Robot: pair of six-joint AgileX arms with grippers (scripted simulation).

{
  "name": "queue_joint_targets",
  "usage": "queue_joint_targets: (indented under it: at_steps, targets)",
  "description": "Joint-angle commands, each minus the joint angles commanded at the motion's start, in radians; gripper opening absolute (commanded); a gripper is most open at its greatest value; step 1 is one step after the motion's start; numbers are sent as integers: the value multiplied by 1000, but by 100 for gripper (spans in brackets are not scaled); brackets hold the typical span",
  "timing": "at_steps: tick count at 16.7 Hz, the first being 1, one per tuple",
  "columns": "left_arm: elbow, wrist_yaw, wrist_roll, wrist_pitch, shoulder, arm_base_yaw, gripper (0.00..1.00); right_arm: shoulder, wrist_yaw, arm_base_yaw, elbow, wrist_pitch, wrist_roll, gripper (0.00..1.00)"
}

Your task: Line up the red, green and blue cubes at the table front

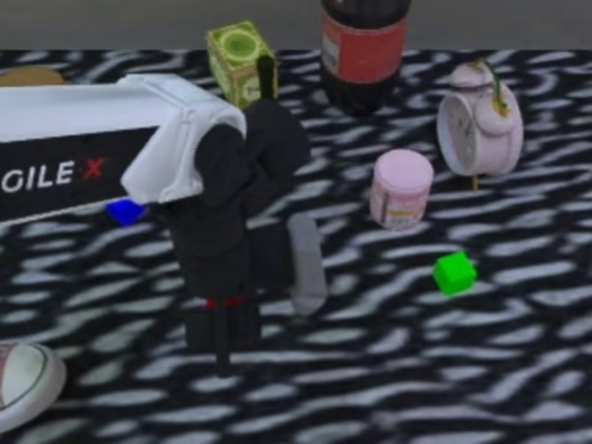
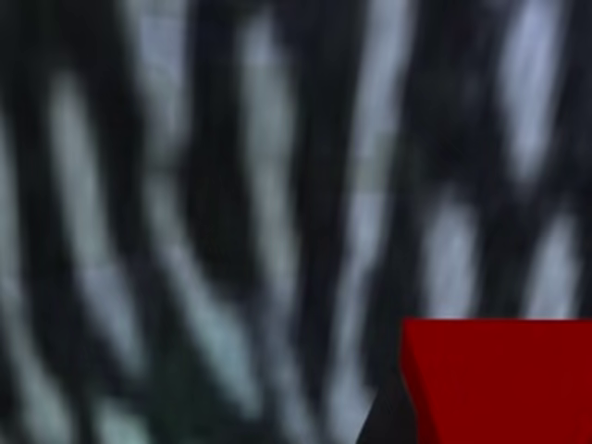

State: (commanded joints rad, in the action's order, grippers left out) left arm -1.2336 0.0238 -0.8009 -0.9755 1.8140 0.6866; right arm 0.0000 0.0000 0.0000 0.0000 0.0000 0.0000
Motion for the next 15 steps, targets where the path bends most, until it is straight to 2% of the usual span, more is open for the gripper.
queue_joint_targets:
  at_steps: [3, 8, 15]
  targets:
    - [52, 0, -40, 14, -51, 40, 0, 0, 0, 0, 0, 0, 0, 100]
    - [61, 0, -39, 29, -39, 36, 0, 0, 0, 0, 0, 0, 0, 100]
    - [187, 1, -41, 275, 71, 39, 0, 0, 0, 0, 0, 0, 0, 100]
